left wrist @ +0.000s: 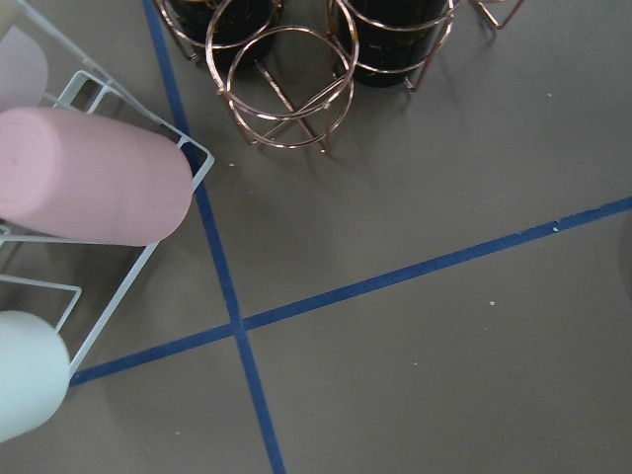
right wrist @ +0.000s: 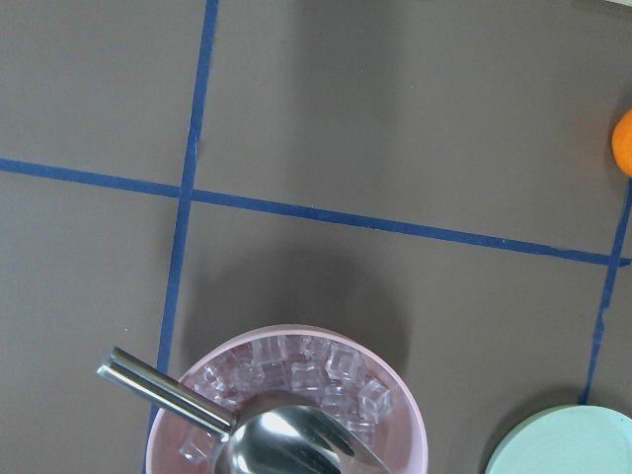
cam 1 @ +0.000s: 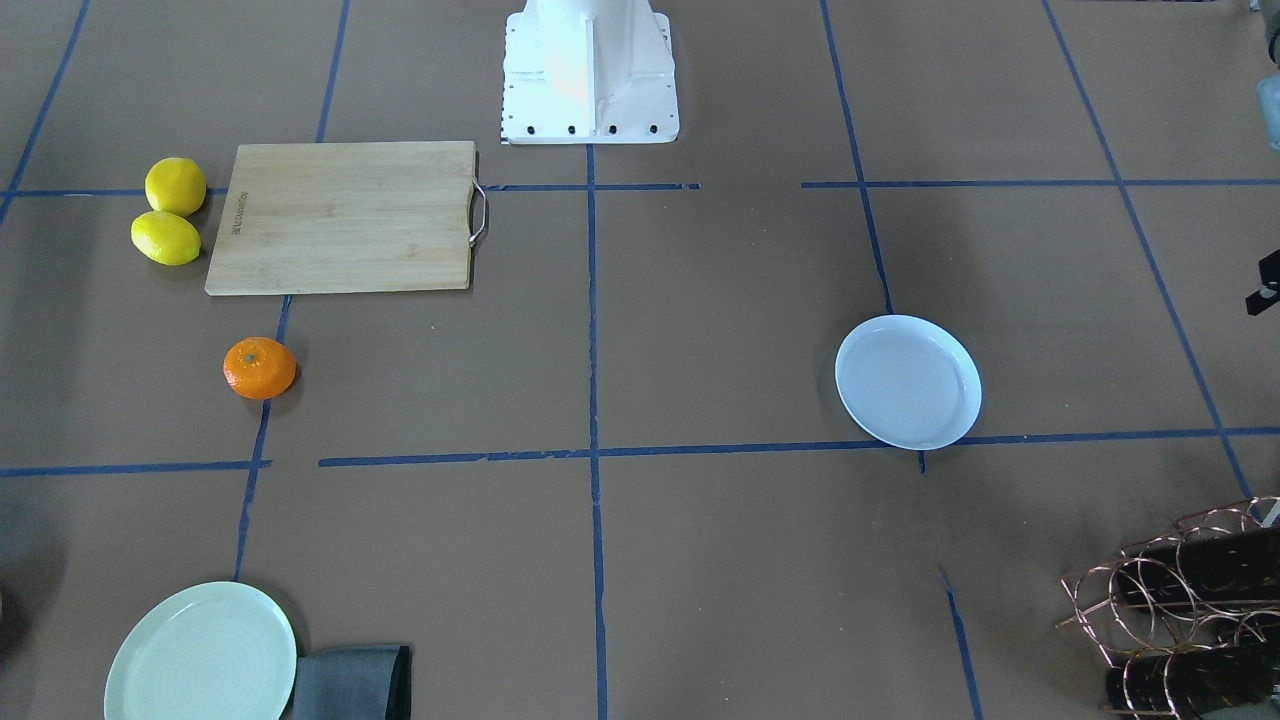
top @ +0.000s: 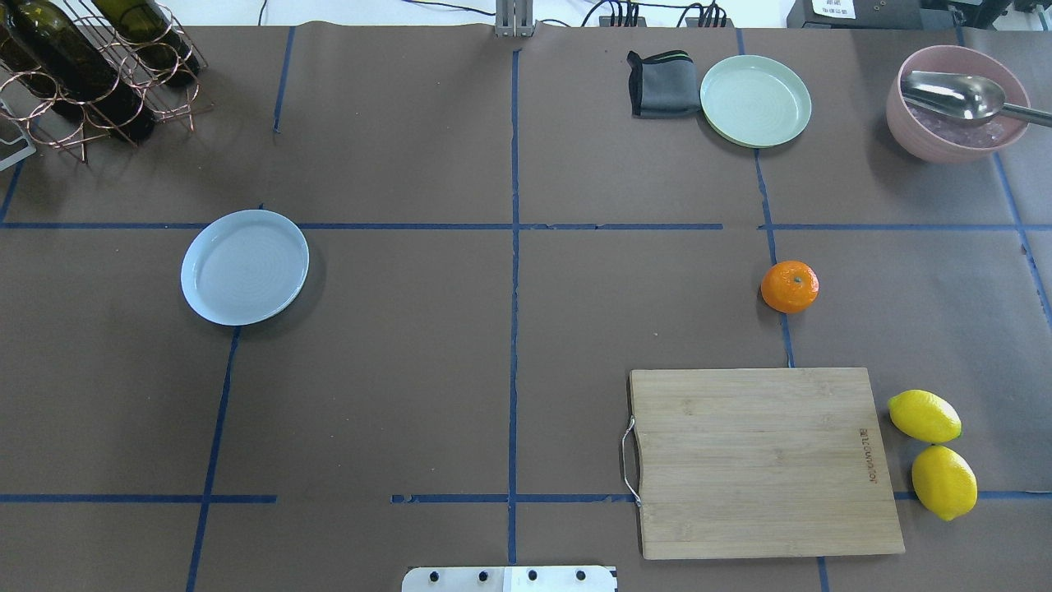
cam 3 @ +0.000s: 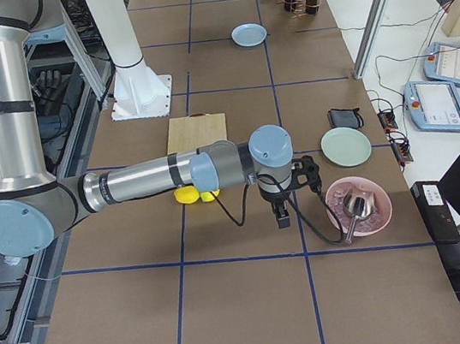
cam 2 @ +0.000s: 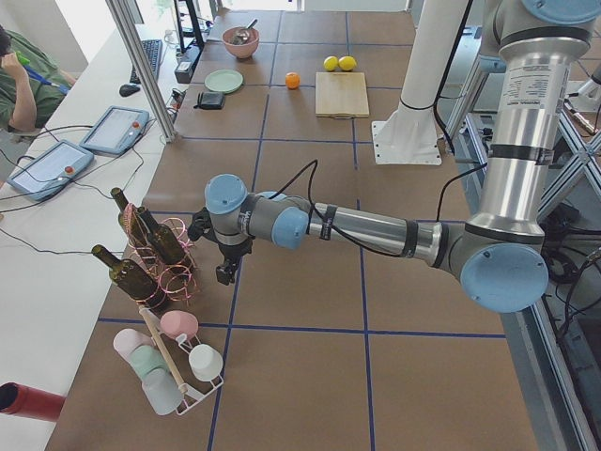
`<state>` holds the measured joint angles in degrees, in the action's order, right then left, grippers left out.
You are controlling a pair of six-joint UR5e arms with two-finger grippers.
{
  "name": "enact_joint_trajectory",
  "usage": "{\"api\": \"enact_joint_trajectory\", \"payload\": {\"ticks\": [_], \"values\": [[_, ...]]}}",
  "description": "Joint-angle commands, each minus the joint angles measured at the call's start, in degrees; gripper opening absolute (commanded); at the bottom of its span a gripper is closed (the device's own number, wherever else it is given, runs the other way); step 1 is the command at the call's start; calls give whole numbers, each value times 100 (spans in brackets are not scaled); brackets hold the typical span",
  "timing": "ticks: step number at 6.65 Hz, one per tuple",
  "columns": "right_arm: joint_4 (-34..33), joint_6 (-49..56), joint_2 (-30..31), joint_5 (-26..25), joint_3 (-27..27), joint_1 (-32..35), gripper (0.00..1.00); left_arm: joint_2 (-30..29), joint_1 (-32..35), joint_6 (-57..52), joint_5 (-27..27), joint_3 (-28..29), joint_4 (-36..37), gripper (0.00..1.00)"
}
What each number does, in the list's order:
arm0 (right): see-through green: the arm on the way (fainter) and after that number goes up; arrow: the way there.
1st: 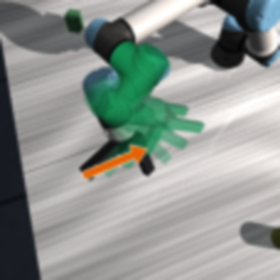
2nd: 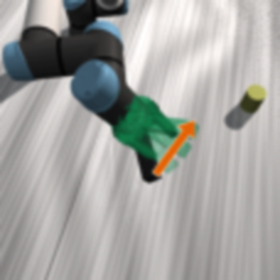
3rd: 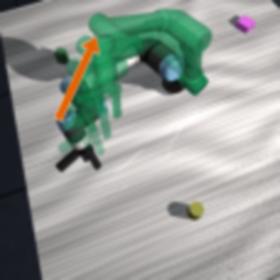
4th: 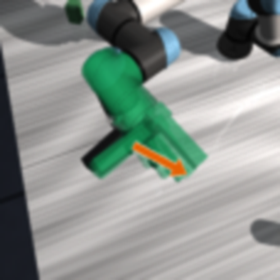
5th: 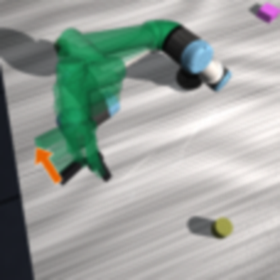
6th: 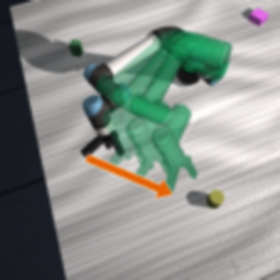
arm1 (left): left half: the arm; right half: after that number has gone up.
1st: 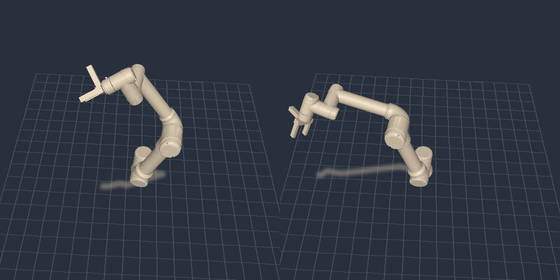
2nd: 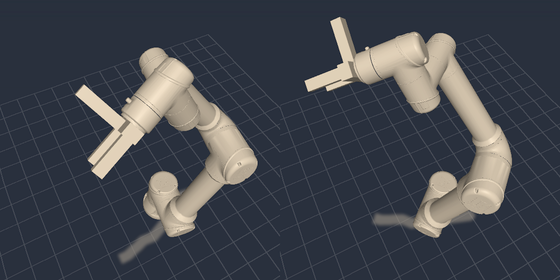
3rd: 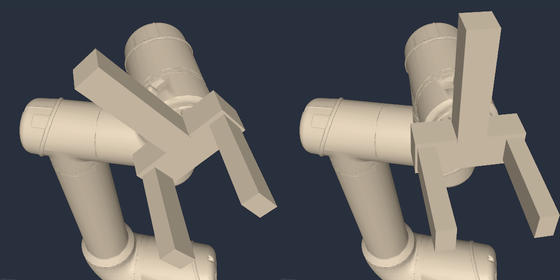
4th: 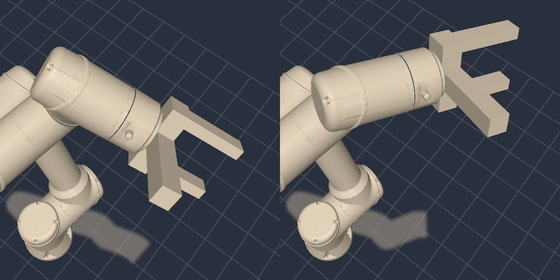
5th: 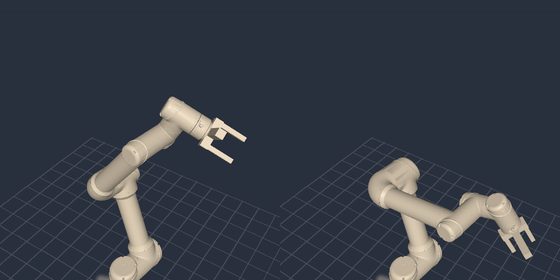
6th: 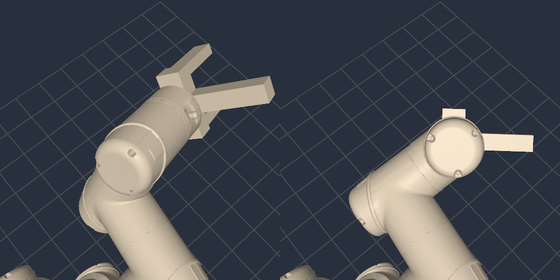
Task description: Pick orange to plate
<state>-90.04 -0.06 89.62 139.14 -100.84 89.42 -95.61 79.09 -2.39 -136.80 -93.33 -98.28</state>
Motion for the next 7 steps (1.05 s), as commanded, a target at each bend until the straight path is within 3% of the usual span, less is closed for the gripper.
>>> {"api": "enact_joint_trajectory", "payload": {"ticks": [1, 3, 4, 7], "values": [[39, -108, -67, 208, -40, -74, 100, -37, -901, 1126, -278, 69, -670, 100], [39, -423, -93, 377, -32, -91, 100, -28, -1123, 3524, 187, 69, -2101, 100], [39, -459, -93, 377, -40, -117, 100, 15, -1150, 3909, 319, 139, -2647, 100], [48, -556, -111, 369, -49, -258, 100, -141, -2377, 5350, 1818, 139, -2697, 100]]}}
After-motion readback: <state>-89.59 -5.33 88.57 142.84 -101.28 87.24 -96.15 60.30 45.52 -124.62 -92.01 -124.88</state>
